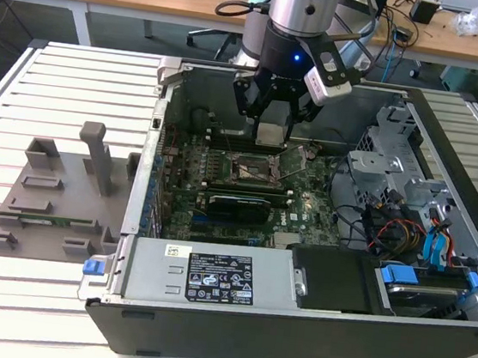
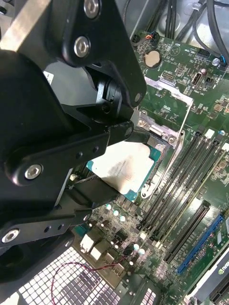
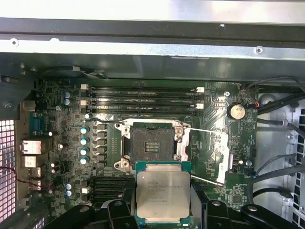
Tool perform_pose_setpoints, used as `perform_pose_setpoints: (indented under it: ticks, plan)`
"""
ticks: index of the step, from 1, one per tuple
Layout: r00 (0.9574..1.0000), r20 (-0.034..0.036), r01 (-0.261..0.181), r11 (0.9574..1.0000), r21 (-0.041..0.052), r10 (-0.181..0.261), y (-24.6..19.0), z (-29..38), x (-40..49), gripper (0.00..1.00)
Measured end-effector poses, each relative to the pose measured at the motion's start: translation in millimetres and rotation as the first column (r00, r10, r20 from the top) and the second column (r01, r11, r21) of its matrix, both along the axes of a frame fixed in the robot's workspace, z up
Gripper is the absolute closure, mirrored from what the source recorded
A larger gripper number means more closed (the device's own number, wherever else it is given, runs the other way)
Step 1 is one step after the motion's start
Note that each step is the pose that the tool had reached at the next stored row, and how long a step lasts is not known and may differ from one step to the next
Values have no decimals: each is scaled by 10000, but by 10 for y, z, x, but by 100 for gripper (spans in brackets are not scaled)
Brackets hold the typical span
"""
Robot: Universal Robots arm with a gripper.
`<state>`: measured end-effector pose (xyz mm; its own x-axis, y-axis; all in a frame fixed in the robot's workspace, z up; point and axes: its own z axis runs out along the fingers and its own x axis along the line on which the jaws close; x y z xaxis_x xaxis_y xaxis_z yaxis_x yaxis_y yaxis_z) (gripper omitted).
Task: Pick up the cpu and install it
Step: 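Pick up the cpu and move it towards the insertion slot, then place the cpu into insertion slot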
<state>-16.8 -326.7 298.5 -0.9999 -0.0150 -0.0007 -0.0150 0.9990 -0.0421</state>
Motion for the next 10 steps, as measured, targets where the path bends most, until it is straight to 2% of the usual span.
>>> perform_pose_setpoints:
  ticks: [10]
  plan:
    - [10000,0,10,10000,2,-10,0,0,0,45]
